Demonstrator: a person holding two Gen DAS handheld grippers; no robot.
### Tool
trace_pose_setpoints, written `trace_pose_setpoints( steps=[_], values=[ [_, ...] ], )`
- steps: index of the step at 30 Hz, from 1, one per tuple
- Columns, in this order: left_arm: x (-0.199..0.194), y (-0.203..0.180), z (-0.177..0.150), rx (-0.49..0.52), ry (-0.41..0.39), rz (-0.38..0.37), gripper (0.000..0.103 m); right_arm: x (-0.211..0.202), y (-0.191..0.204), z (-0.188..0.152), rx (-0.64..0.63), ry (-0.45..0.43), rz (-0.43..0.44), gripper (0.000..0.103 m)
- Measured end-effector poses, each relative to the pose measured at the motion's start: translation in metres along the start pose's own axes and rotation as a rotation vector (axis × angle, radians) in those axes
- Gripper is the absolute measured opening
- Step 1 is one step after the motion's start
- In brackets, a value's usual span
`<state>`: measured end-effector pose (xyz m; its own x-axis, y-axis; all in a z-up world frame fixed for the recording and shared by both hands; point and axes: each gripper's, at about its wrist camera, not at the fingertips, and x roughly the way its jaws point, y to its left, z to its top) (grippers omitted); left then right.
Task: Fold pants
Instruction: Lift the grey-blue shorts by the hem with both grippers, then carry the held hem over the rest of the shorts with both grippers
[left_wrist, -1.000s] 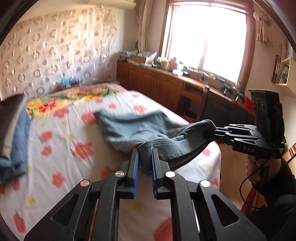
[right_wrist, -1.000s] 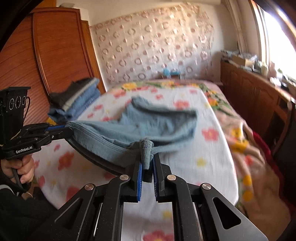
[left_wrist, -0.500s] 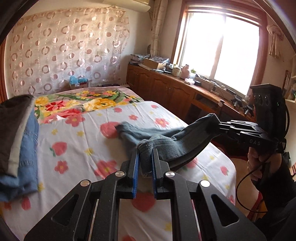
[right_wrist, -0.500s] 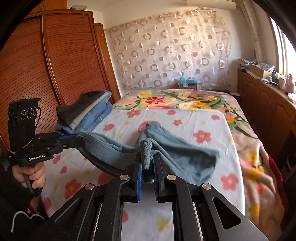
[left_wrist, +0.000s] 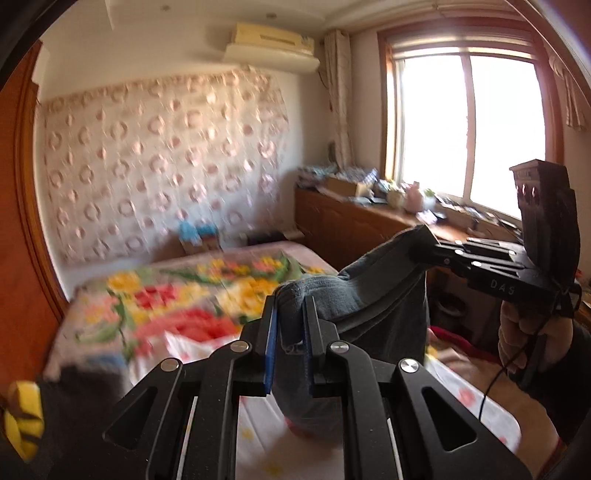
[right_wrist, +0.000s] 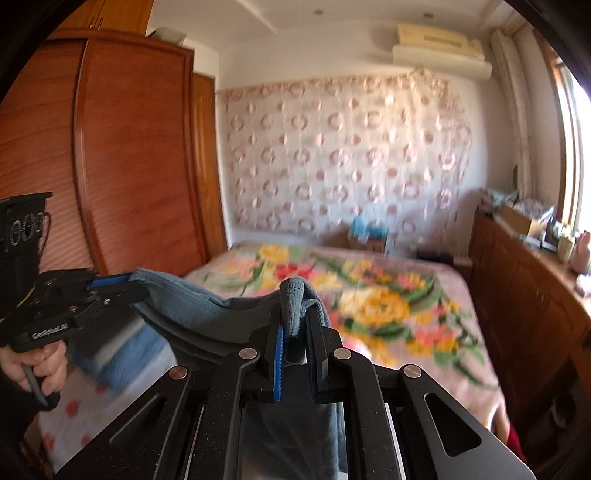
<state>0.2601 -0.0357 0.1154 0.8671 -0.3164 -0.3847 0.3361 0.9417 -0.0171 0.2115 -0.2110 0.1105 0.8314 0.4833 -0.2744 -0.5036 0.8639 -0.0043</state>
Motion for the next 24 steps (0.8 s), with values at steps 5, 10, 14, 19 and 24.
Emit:
trace_pose_setpoints(
  steps=[5,10,14,19,24],
  values=[
    [-0.011,0.015,0.019,0.015,-0.032,0.031,0.013,0.021,-0.001,0.032,0.007,-0.067,-0.009,0.01],
    [-0.02,0.013,-0.029,0.039,0.066,0.04,0.013,0.032,0.011,0.004,0.018,-0.006,0.033,0.01],
    [-0.03,0.007,-0.091,0.02,0.162,0.024,0.013,0.033,0.025,-0.046,-0.002,0.119,0.064,0.01],
    [-0.047,-0.008,-0.138,-0.009,0.224,-0.001,0.013,0.025,0.051,-0.097,-0.022,0.226,0.079,0.01],
    [-0.067,-0.022,-0.164,-0.025,0.246,-0.018,0.013,0.019,0.059,-0.101,-0.01,0.27,0.076,0.01]
  ],
)
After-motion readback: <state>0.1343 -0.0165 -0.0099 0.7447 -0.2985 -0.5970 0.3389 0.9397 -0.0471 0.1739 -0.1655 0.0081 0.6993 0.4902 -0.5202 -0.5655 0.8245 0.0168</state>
